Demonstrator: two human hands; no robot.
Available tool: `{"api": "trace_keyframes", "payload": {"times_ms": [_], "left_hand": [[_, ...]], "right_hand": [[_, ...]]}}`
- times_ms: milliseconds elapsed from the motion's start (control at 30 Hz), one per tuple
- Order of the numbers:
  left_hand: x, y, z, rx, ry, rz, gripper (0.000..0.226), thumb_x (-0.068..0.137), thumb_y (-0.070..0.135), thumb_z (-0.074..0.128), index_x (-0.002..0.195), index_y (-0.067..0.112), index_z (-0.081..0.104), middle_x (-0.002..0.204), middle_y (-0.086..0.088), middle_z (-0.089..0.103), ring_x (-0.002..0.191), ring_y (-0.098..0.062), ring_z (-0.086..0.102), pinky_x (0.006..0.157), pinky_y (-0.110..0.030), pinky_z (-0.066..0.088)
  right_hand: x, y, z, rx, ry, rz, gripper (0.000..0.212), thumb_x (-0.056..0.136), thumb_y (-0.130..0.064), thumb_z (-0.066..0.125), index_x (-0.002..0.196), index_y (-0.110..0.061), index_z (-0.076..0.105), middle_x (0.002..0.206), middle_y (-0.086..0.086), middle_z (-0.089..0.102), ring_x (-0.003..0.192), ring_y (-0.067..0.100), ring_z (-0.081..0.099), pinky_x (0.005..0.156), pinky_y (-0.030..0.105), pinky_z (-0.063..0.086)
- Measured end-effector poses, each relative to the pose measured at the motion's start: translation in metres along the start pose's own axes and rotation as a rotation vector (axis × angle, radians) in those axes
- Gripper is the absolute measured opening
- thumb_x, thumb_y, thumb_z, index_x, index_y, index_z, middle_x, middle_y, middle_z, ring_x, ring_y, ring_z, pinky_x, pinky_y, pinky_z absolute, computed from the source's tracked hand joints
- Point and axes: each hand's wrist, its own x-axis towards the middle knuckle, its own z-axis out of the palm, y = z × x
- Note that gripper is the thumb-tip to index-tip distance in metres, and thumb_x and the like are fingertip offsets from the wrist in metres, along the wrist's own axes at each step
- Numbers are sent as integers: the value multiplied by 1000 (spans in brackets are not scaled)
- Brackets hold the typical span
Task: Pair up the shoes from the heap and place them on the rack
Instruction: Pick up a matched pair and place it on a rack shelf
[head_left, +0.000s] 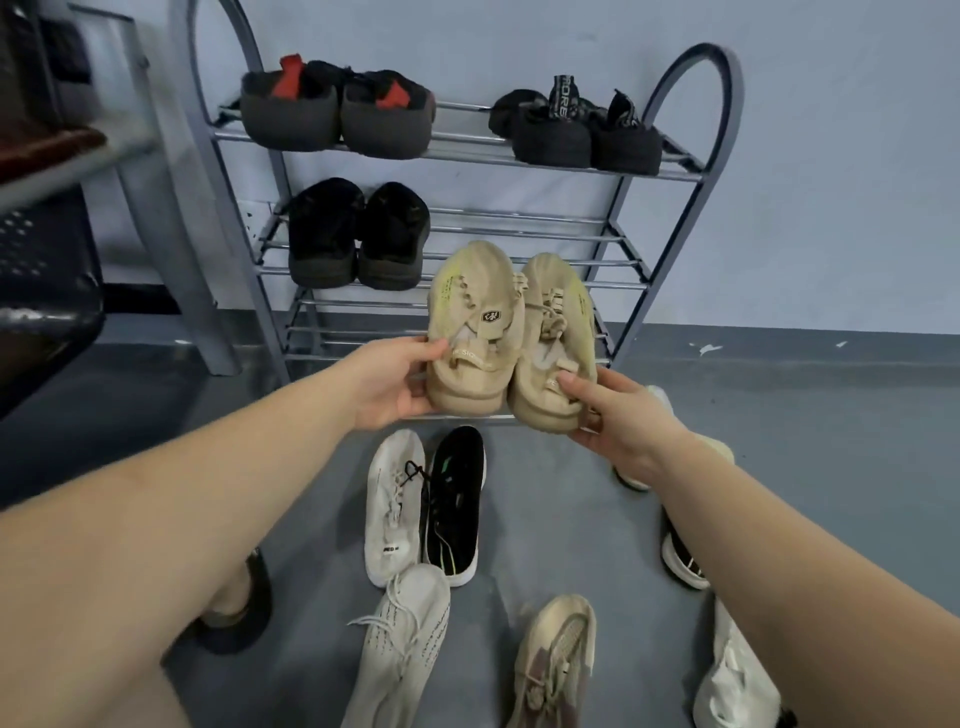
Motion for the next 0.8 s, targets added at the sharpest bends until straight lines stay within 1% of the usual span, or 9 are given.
{"api": "trace_keyframes", "payload": {"times_ms": [67, 167, 200, 300, 333, 433, 500, 567, 800], "left_hand": [[2, 14, -2, 61, 5, -18, 17, 96, 19, 47, 104, 12, 61, 103, -5, 65, 92, -20, 63, 75, -38, 57], [4, 30, -6, 184, -6, -49, 17, 96, 21, 47, 104, 13, 60, 104, -5, 64, 94, -22, 63, 77, -41, 57], [6, 33, -7, 196, -6, -51, 17, 97, 21, 47, 104, 14, 60, 104, -4, 64, 94, -21, 63, 75, -40, 58], [15, 39, -8, 132, 1, -48, 16, 97, 21, 46, 100, 15, 60, 103, -3, 64, 93, -19, 62, 68, -37, 58], [19, 40, -8, 104, 2, -49, 16, 97, 22, 46, 99, 14, 60, 102, -3, 64, 92, -19, 62, 66, -37, 59], [34, 48, -5, 31, 7, -54, 16, 96, 24, 48, 98, 14, 59, 99, -3, 62, 89, -20, 61, 63, -38, 60], [44, 51, -1, -14, 7, -55, 16, 96, 24, 48, 103, 13, 58, 101, -3, 60, 90, -21, 61, 69, -41, 57], [51, 52, 2, -45, 5, -61, 18, 97, 23, 47, 108, 13, 56, 103, -4, 59, 91, -23, 62, 70, -42, 58], [68, 52, 2, -44, -3, -81, 16, 97, 22, 47, 102, 12, 58, 102, -4, 60, 90, -24, 61, 70, -41, 52]], "right_hand": [[5, -10, 4, -17, 20, 3, 25, 86, -17, 66, 111, -18, 63, 88, -3, 69, 71, 9, 63, 72, 25, 52], [10, -25, 12, -11, 47, 6, 13, 87, -16, 66, 100, -17, 65, 81, -3, 68, 62, 7, 64, 54, 19, 51], [12, -28, 13, 11, 55, 7, 9, 87, -15, 66, 95, -16, 65, 80, -2, 68, 62, 8, 65, 53, 20, 52], [20, -37, 20, 54, 107, 8, 5, 85, -14, 67, 88, -15, 64, 81, 0, 67, 71, 13, 61, 68, 25, 51], [23, -40, 22, 59, 133, 8, 5, 85, -14, 68, 87, -15, 64, 80, 0, 66, 70, 13, 59, 67, 24, 50], [28, -51, 30, 125, 225, 18, 7, 86, -13, 67, 83, -14, 61, 73, -1, 63, 62, 9, 55, 44, 15, 46], [31, -58, 31, 170, 265, 16, 8, 87, -11, 66, 82, -12, 59, 72, -1, 61, 61, 9, 54, 39, 12, 44], [36, -62, 30, 167, 287, 14, 9, 87, -10, 66, 82, -12, 58, 73, 0, 60, 60, 9, 53, 39, 11, 43], [53, -64, 22, 96, 288, 14, 9, 85, -12, 68, 91, -13, 61, 78, -1, 62, 63, 10, 55, 46, 16, 44]]}}
